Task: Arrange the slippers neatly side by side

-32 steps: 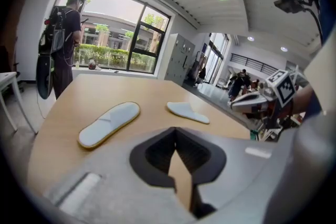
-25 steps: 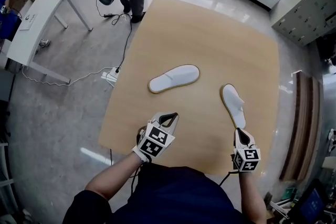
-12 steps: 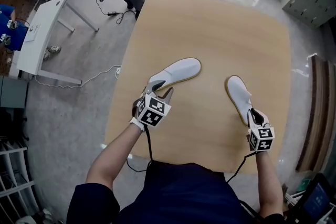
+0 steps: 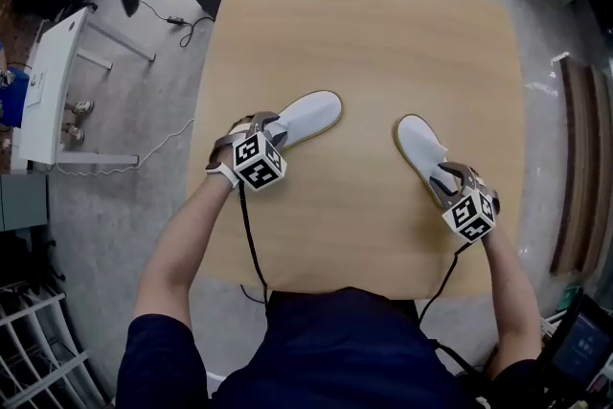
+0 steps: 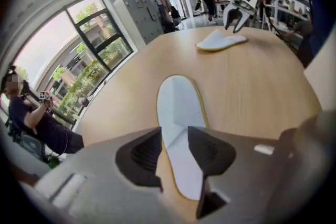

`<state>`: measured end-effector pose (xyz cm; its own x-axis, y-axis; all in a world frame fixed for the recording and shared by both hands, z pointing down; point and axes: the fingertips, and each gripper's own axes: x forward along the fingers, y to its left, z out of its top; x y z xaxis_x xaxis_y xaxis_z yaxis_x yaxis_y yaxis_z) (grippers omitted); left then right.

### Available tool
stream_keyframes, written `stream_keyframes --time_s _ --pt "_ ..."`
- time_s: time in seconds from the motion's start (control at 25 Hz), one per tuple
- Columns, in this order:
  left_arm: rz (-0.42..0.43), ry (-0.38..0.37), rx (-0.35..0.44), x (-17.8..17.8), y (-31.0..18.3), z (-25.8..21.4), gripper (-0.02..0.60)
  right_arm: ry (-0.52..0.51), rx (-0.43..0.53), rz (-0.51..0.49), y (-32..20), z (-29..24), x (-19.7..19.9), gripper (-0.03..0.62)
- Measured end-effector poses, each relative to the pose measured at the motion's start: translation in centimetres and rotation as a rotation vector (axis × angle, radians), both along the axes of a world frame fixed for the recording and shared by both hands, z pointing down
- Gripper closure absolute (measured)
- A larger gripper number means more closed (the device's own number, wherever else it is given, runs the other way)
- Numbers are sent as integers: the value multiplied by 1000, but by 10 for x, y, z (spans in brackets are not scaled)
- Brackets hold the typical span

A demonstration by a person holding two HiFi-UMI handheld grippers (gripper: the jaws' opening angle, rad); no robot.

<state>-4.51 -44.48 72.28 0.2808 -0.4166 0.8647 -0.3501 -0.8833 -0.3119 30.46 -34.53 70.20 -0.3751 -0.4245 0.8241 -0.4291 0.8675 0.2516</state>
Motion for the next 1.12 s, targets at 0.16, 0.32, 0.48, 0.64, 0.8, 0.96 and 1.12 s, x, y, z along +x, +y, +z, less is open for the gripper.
stream_keyframes --time_s 0.16,0.32,0.48,0.64,0.8,0.96,1.12 --pt "161 -95 -42 2 12 15 423 142 -9 -288 19 15 -12 462" --pt "237 -116 -64 9 15 22 446 216 -16 -372 21 32 -2 457" --pt "231 -77 -100 15 26 27 563 135 -95 -263 23 39 3 513" --pt "54 25 -105 13 22 29 575 -19 -195 -12 19 43 6 529" --pt "-87 107 -140 14 30 27 575 -152 -258 187 24 45 4 528" --pt "-136 118 -143 19 46 27 575 -186 -250 270 29 46 -1 528" --pt "-232 186 -181 34 62 32 575 -226 -233 360 31 51 -4 528"
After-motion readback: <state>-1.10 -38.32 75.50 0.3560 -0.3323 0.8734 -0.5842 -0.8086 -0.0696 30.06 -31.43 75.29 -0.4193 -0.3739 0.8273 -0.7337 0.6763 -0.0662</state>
